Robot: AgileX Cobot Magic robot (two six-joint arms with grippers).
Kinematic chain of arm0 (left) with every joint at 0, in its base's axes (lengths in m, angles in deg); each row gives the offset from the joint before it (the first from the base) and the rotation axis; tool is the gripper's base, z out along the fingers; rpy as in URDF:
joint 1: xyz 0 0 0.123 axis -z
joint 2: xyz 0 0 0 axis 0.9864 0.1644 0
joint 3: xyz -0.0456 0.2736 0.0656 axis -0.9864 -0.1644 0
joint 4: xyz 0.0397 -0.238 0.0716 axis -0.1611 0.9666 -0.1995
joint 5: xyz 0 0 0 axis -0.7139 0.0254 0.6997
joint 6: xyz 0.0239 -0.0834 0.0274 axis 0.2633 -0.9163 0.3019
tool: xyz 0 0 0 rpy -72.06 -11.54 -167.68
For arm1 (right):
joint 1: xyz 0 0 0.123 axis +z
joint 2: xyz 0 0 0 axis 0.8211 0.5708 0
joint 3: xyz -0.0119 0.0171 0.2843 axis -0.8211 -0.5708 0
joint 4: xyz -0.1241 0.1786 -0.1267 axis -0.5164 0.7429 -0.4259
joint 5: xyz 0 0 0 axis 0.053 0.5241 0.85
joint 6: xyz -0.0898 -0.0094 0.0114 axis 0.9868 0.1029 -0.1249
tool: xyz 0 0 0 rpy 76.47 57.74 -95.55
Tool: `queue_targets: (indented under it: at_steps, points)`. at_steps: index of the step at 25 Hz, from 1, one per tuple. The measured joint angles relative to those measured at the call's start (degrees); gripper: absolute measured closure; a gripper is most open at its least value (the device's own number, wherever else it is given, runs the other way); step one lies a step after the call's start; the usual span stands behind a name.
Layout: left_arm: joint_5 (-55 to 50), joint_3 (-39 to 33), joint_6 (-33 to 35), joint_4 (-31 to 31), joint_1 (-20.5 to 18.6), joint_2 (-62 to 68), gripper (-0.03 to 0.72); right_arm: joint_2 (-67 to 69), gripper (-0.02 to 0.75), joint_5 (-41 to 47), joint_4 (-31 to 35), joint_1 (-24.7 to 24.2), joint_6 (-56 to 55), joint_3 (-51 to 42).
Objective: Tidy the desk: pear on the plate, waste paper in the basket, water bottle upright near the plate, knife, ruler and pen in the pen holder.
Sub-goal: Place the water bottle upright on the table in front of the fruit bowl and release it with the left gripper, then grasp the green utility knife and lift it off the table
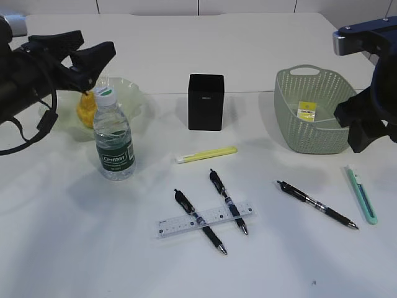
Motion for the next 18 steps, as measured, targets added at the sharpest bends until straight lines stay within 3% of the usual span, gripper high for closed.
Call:
queue_targets:
  at_steps: [7, 13, 18]
  points:
    - [-3.6, -0.1, 0.0, 8.4, -5.9, -1.0, 0.11, 0.0, 0.288, 0.0, -0.1, 0.0, 0.0, 0.0]
    - [-14.7, -0.3, 0.0, 9.9, -12.4, -3.1, 0.134, 0.0, 0.288, 0.2, -0.2, 0.0, 0.0, 0.0]
    - [-22.6, -1.8, 0.0, 11.6, -14.2, -5.7, 0.143, 0.0, 0.288, 0.3, -0.7, 0.0, 0.0, 0.0]
